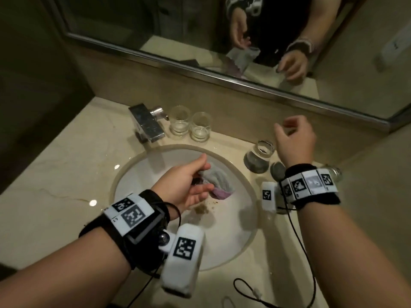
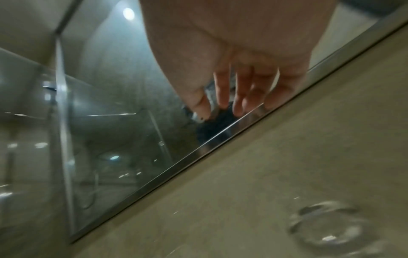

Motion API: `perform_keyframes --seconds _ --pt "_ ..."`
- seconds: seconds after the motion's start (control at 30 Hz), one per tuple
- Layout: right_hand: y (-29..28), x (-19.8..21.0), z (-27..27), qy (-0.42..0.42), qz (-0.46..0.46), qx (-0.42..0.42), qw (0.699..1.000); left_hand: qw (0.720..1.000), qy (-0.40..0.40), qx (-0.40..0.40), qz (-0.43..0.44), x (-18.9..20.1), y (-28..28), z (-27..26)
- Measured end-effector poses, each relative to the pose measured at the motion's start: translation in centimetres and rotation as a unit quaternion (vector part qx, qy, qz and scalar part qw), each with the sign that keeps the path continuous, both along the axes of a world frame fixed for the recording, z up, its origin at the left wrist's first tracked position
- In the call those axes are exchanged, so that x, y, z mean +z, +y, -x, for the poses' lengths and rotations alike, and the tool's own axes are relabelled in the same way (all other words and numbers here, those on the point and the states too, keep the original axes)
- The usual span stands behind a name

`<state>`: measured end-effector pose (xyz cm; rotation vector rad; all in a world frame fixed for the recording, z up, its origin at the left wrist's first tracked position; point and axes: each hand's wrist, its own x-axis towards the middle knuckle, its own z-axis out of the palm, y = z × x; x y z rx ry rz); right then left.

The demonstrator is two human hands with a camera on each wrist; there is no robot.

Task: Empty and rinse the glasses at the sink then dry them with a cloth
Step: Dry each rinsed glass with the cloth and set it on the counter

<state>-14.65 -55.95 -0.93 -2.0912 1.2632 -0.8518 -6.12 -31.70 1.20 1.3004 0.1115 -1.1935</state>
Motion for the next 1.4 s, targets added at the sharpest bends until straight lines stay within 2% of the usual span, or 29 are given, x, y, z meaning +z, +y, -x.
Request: perform_keyframes --seconds 0.07,0.13,0.23,0.43,0.63,0.77,0.97,1.1,1.17,1.2,1.23,1.3,1.4 --pt "1.9 -0.6 -3.5 0.073 -0.034 0.095 0.992 1.000 -0.004 0.019 0.003 0.4 1.2 -0.8" --pt "3.8 -1.8 -6.9 0.150 -0.072 0.171 0.971 0.999 -0.008 0.037 0.003 0.7 2.6 -1.8" --pt "5.9 -4.0 -11.4 0.227 -0.093 0.241 0.939 0.998 -0.014 0.065 0.003 1.1 4.9 -3.4" --pt "7.0 -8.2 -17.4 0.289 -0.104 0.237 0.922 0.992 -0.023 0.125 -0.004 0.7 9.3 -6.4" --pt "6.4 -9.9 -18.9 0.318 -0.063 0.166 0.931 0.986 -0.019 0.164 -0.017 0.1 12.3 -8.6" --pt "7.3 -10.1 -17.4 0.291 -0.053 0.143 0.944 0.985 -0.019 0.170 -0.016 0.0 13.0 -9.4" --pt "9.7 -9.1 -14.0 0.189 -0.068 0.114 0.973 0.991 -0.026 0.133 -0.007 0.9 11.9 -9.7" --pt "11.5 -6.2 -11.8 0.113 -0.084 0.130 0.981 0.995 -0.035 0.090 -0.001 1.7 10.8 -9.3" --pt "13.0 -3.8 -10.4 0.022 -0.150 0.127 0.980 0.996 -0.042 0.072 0.008 2.1 10.5 -9.2" --pt "13.9 -2.5 -9.8 -0.061 -0.218 0.122 0.966 0.997 -0.047 0.066 0.014 2.3 10.4 -9.2" --pt "14.8 -1.2 -9.1 -0.156 -0.300 0.120 0.933 0.997 -0.052 0.063 0.017 2.5 10.4 -9.3" --pt "16.7 0.9 -7.8 -0.326 -0.441 0.113 0.829 0.996 -0.065 0.055 0.024 3.1 10.4 -9.4" --pt "19.7 2.4 -6.6 -0.517 -0.558 0.095 0.642 0.995 -0.087 0.048 0.034 3.7 10.8 -9.8"
